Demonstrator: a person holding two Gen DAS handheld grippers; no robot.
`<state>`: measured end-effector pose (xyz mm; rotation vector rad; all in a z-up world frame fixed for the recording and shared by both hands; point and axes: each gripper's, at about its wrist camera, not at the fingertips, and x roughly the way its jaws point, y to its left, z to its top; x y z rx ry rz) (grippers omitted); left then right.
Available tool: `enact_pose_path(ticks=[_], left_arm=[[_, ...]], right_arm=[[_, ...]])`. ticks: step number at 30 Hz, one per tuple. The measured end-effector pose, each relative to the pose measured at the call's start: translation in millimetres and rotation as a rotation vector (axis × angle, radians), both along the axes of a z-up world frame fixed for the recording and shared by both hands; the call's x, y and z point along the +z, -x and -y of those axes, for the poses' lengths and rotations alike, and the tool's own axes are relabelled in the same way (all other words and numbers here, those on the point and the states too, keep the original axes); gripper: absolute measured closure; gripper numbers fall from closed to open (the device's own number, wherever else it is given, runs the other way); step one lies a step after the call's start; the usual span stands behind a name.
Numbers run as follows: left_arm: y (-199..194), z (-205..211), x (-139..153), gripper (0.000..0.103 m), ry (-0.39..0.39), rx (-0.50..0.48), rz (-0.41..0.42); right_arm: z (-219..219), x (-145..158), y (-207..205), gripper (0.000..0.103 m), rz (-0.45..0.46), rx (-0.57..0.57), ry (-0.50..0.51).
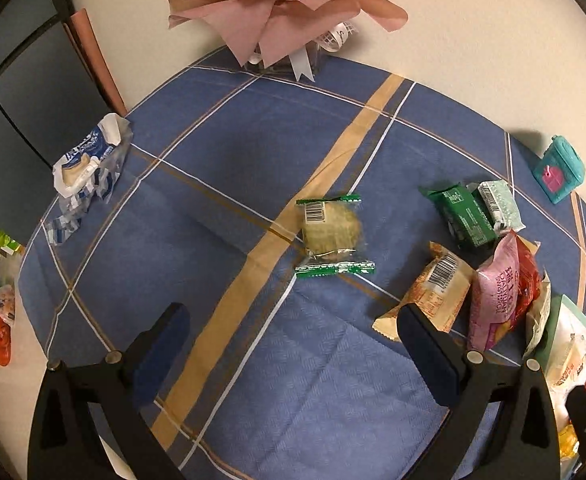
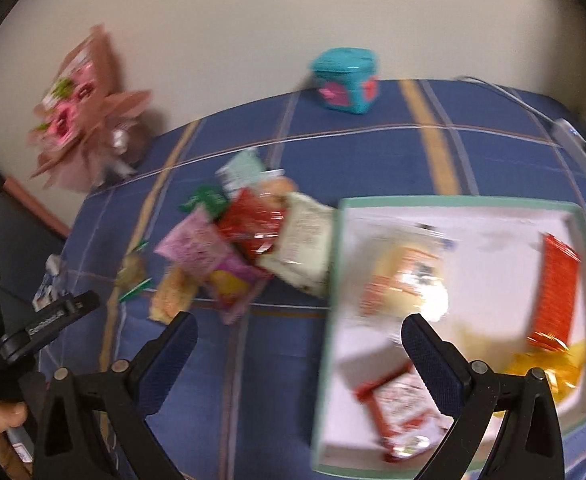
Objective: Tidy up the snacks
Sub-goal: 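Grasp the pink roll pack with the right gripper while the left grasps the cream biscuit pack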
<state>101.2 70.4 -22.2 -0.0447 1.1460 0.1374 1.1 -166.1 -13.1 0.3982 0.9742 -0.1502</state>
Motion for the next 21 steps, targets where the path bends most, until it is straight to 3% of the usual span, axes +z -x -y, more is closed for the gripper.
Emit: enact_pose_path(ticks=[15,21], left_arm=[[-36,28,-32,0.001,0.189,-0.093,-0.051],[-47,42,-44,0.001,0.266,-0.147,-0.079]], right_arm=[[-45,-22,-59,0.001,0.048,0.166,0.116],[-58,-41,-82,0.021,0.015,0.219,0.146]])
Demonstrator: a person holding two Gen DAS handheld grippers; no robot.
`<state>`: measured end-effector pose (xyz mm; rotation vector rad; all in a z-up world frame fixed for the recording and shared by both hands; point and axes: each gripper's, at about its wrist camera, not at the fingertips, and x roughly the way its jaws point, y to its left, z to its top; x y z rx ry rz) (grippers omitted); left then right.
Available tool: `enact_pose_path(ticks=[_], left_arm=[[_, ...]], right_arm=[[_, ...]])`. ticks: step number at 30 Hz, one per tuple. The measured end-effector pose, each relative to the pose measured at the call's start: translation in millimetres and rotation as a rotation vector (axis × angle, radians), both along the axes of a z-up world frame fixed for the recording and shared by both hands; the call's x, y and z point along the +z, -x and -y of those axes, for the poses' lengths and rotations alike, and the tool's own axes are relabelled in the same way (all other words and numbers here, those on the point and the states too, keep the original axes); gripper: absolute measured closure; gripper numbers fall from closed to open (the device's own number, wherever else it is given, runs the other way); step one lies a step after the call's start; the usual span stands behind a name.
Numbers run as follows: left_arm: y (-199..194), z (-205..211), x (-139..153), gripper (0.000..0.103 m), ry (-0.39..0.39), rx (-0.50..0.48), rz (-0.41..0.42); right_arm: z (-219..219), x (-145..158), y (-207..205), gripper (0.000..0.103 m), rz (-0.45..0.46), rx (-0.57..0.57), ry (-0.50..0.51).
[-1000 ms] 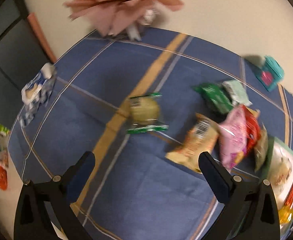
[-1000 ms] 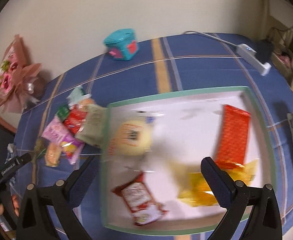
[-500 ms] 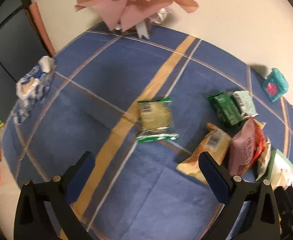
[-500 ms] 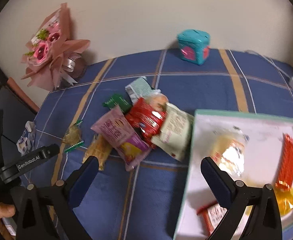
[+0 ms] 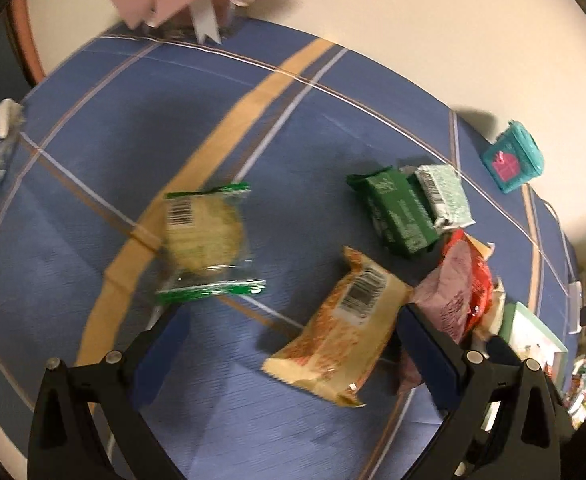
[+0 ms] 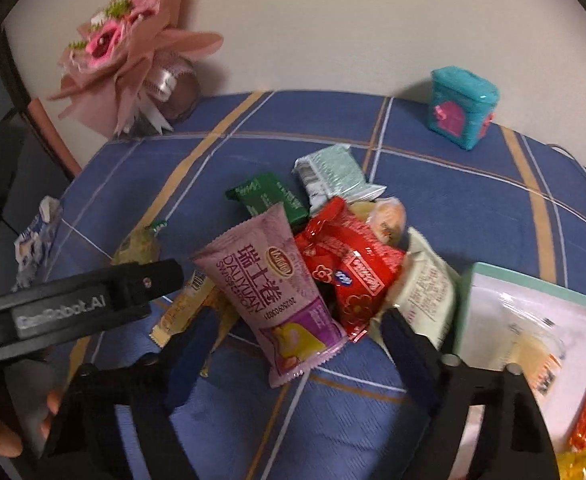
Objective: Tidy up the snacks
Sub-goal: 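Grasp the pink roll pack with the right gripper while the left grasps the cream biscuit pack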
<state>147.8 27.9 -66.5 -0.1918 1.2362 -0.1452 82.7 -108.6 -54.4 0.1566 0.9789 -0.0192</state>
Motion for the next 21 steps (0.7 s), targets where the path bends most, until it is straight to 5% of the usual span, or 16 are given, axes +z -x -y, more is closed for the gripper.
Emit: enact_pose_path(ticks=[3,7,10,13,21], left_arm=[[-4,9,-9,0.002,0.012,-0.027,-0.023],[-8,21,-25,0.020,0.035,-0.060,-0.066],[-9,28,-31,0.033,0.023,-0.067,-0.073],[-9,31,-27,0.060,0.035,-0.072,-0.063],[-1,21,-3,0.066,0.056,-0.027,-0.022]], right_arm=[[-2,-8,-6,0.033,-0.012,0.005,0.019],[-2,-17,-12,0.035,-0.022,0.012,0.000],[-4,-24,-16,0.047,-0.035,0.022,-0.003],[-5,-32,-19,0.054,-0.052,0.022,-0.021],[-4,-21,-14,0.063,-0.041,0.019,-0.041]])
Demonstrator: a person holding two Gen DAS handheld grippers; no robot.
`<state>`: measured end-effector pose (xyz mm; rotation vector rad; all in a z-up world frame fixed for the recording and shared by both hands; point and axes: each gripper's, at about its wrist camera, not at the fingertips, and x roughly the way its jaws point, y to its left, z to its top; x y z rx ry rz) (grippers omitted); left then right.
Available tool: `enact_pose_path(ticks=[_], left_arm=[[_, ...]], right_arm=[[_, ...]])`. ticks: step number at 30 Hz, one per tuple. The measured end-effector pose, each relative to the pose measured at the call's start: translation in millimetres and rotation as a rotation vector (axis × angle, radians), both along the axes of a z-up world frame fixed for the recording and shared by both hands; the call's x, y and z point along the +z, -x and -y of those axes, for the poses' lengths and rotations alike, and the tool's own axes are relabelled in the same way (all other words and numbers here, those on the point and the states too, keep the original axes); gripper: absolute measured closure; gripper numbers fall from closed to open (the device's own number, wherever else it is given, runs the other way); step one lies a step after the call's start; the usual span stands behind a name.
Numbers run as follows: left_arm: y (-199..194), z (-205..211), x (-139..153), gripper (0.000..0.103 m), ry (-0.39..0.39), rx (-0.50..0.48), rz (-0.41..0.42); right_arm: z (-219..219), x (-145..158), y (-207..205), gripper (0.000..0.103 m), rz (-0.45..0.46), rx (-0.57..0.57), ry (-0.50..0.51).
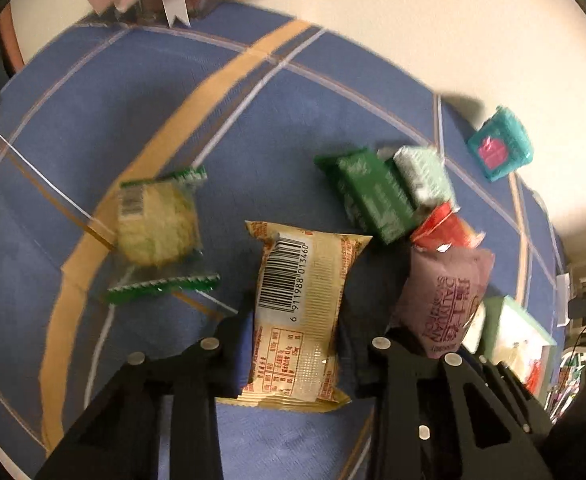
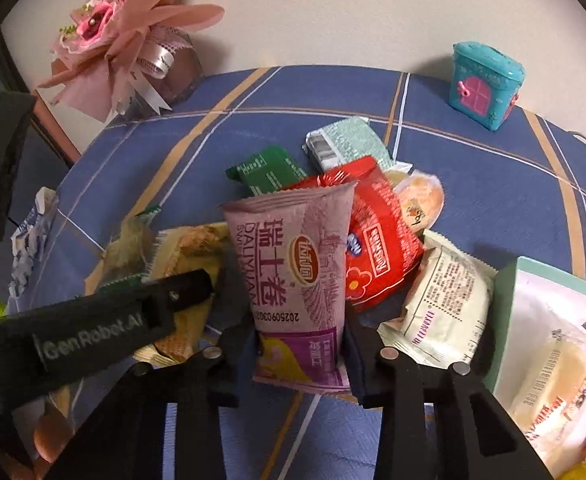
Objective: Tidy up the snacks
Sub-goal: 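Grasp the pink roll pack with the right gripper while the left grasps the cream biscuit pack, then release the pink pack into the tray with the right gripper while the left releases the cream pack there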
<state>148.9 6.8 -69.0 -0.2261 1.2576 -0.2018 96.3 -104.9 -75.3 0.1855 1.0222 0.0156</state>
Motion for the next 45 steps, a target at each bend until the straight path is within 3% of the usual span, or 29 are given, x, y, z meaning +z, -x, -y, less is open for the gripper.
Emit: enact_pose_path(ticks=[11,18,23,33,39,45], left_arm=[[18,-13,70,0.066,0.012,0.032,0.153],[33,18,91,0.066,0.000,-0.026,0.194],[52,63,97,0.066,-0.003,-0.134,0.204],[115,193,99,0.066,-0.013,-0.477,0.227],[143,237,80,0.066,-0.062,-0.591,0.212],[153,256,61,0.066,-0.109,-0.628,0.196]], right_arm=[[25,54,20,0.064,0.044,-0.092,-0.039],[70,77,46,0.064,0.042,-0.215,-0.038],[131,81,75,0.064,0.010,-0.379,-0.009],[241,90,150,0.064,-0.025,-0.636,0.020],[272,100,178,0.063,-0.015,-0.699,0.053],[283,85,183,0.063,-0.044,-0.699,0.019]])
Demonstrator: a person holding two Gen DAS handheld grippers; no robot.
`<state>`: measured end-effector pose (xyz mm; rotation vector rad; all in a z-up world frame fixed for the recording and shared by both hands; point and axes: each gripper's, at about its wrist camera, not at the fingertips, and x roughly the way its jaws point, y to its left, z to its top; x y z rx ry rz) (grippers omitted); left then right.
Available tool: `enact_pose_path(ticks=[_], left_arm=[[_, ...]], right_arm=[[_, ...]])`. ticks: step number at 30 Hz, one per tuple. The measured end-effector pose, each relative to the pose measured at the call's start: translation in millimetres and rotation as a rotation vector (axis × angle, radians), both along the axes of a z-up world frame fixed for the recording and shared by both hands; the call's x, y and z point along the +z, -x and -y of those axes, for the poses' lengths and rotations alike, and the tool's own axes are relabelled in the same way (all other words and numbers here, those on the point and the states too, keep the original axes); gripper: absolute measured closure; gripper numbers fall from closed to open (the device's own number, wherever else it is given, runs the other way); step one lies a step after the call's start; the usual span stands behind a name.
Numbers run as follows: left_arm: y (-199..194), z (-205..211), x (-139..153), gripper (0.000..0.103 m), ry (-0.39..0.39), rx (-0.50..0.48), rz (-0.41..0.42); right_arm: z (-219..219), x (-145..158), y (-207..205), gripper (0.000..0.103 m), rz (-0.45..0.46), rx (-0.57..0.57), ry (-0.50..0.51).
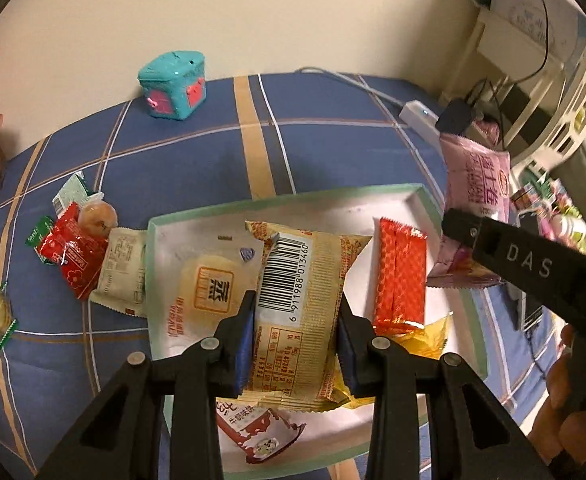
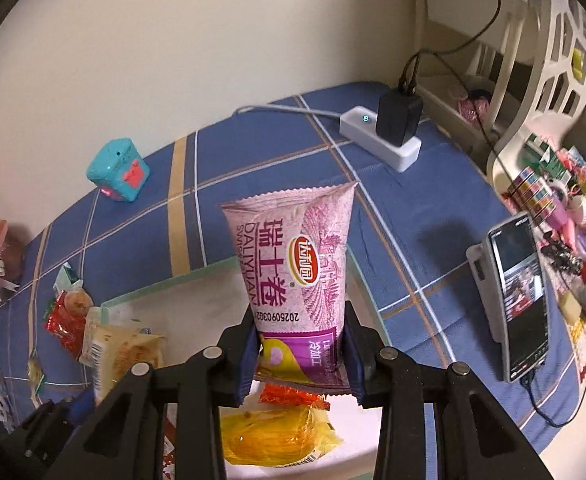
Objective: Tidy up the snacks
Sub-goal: 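Release the pink pack into the tray with the right gripper while the left releases the cream pack there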
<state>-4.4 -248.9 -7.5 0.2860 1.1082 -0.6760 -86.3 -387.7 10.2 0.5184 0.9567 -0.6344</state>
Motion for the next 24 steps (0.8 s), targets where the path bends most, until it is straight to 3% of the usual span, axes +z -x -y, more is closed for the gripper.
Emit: enact_pose_path(ticks=[9,11,12,13,24], left_arm=[[-4,3,-23,0.064,-0.047,0.033,-0.040],[-6,0,-23,0.046,-0.047,0.045,-0.048],[-6,0,-22,0.042,-0.044,0.048,-0.048],[-6,-2,-20,0.041,-0.040,0.050,-0.049],[-18,-20,-5,0.038,-0.044,0.106,-0.036]], right_arm=[[-5,-41,-17,0.062,-0.069,0.038,-0.093],[-3,-48,-16,0.050,-0.088,0.022,-0.123],[-2,-50,-15,0.045,-0.093,0.015,-0.133],[-1,-52,-14,0.040,-0.096,0.010,-0.140],[-7,-37,-12,0.034,-0.089,0.018,-0.116]])
